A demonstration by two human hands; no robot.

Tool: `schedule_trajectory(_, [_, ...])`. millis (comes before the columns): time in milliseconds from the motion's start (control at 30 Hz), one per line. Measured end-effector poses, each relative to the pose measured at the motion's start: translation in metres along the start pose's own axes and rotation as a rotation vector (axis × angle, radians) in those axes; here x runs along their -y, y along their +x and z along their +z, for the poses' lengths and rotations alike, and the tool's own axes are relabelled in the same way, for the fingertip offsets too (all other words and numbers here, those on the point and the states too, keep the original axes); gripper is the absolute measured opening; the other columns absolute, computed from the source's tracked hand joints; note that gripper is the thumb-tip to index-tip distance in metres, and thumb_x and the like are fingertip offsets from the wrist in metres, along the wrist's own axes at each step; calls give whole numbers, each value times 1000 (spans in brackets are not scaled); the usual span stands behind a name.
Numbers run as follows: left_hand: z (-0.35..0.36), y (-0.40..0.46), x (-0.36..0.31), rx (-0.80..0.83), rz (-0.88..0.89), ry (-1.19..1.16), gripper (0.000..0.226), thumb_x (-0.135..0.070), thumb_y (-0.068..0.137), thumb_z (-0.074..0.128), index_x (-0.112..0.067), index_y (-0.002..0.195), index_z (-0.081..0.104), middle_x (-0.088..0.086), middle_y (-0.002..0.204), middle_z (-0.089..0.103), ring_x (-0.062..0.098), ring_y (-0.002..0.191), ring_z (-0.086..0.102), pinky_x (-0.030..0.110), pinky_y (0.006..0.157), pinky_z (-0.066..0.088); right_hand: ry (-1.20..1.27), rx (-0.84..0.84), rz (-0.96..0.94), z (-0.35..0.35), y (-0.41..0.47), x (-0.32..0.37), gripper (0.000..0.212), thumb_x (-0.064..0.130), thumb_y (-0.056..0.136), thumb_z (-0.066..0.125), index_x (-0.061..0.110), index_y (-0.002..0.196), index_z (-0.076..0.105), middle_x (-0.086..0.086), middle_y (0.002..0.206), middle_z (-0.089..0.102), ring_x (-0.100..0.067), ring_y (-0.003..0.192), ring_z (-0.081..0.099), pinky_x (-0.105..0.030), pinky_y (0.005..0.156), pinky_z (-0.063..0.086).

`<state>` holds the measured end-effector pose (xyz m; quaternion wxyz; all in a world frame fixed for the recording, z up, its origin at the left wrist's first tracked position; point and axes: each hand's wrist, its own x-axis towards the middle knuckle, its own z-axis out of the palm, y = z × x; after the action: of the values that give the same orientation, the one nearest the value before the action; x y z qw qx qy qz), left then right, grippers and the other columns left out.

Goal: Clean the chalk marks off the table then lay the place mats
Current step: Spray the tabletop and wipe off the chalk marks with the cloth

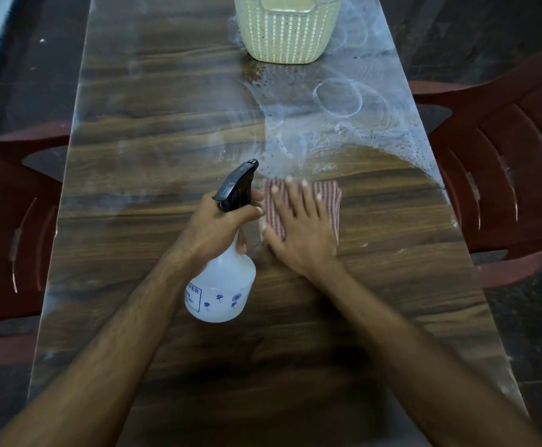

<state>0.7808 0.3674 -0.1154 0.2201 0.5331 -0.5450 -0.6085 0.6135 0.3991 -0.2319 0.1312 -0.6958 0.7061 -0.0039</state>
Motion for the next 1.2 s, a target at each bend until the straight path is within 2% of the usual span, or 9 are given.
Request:
schedule_trajectory(167, [-10, -3, 0, -30, -13, -33, 17, -8, 91, 62, -4, 108, 63, 12, 107, 69, 24, 39, 45, 29, 49, 48, -32, 51, -37, 4, -56, -35, 77, 69, 92, 12, 32, 157, -6, 1, 164, -16, -20, 151, -15, -43, 122, -5])
schedule_trajectory(267, [-16, -7, 2, -45, -18, -34, 17, -8, 91, 62, -3, 108, 63, 14, 110, 68, 22, 39, 47, 30, 48, 48, -13, -21, 151, -9, -10, -66, 76, 67, 93, 11, 30, 157, -4, -2, 165, -11, -23, 151, -11, -45, 122, -1])
schedule_trajectory(333, [-19, -10, 5, -55, -16, -29, 16, -9, 91, 63, -4, 107, 63, 13, 110, 68, 37, 51, 53, 31, 48, 48, 28, -35, 237, -16, 35, -65, 75, 65, 97, 16, 27, 158, -3, -6, 165, -10, -26, 151, -11, -46, 122, -5])
schedule_trajectory(400, [-21, -11, 6, -67, -24, -27, 16, -9, 90, 64, -6, 106, 64, 10, 107, 70, 45, 67, 57, 32, 50, 48, 45, -31, 240, -19, 69, -42, 75, 63, 98, 18, 24, 158, -3, -9, 165, -7, -30, 151, -9, -49, 122, -5])
schedule_trajectory(467, [-21, -11, 4, -70, -25, -18, 15, -9, 90, 63, -6, 105, 65, 15, 106, 69, 37, 58, 55, 31, 52, 48, 38, -6, 157, -16, 81, -7, 74, 63, 98, 17, 24, 158, -3, -10, 165, -7, -30, 151, -10, -49, 122, -5])
schedule_trajectory(600, [-17, -10, -4, -39, -34, 31, 14, -9, 88, 63, -4, 101, 65, 29, 89, 65, 26, 44, 50, 33, 58, 45, -1, 22, -51, 3, 42, 43, 79, 65, 90, 2, 25, 156, -7, -6, 165, -10, -26, 151, -11, -50, 122, 1])
schedule_trajectory(733, [-15, -4, -5, -29, -70, 38, 10, -10, 88, 64, -9, 97, 69, 14, 94, 69, 9, 56, 59, 32, 62, 43, 26, -25, -120, 17, -20, 37, 73, 62, 96, 21, 27, 157, 1, -3, 166, -2, -23, 152, -5, -46, 123, 4])
schedule_trajectory(867, [-10, 6, -8, -20, -132, 52, 12, -13, 88, 65, -8, 99, 68, 9, 91, 66, 25, 63, 55, 28, 49, 45, 16, -31, -25, 23, -72, 2, 74, 65, 94, 22, 31, 157, 2, 1, 165, -7, -19, 152, -10, -43, 123, -1])
schedule_trajectory(1200, [8, 14, -13, -119, -221, 94, 12, -14, 87, 64, -4, 82, 59, 6, 68, 57, 16, 37, 47, 30, 49, 43, 48, -54, 88, 24, -87, -16, 75, 66, 93, 25, 32, 157, 10, 1, 166, 3, -22, 153, 2, -48, 122, 12])
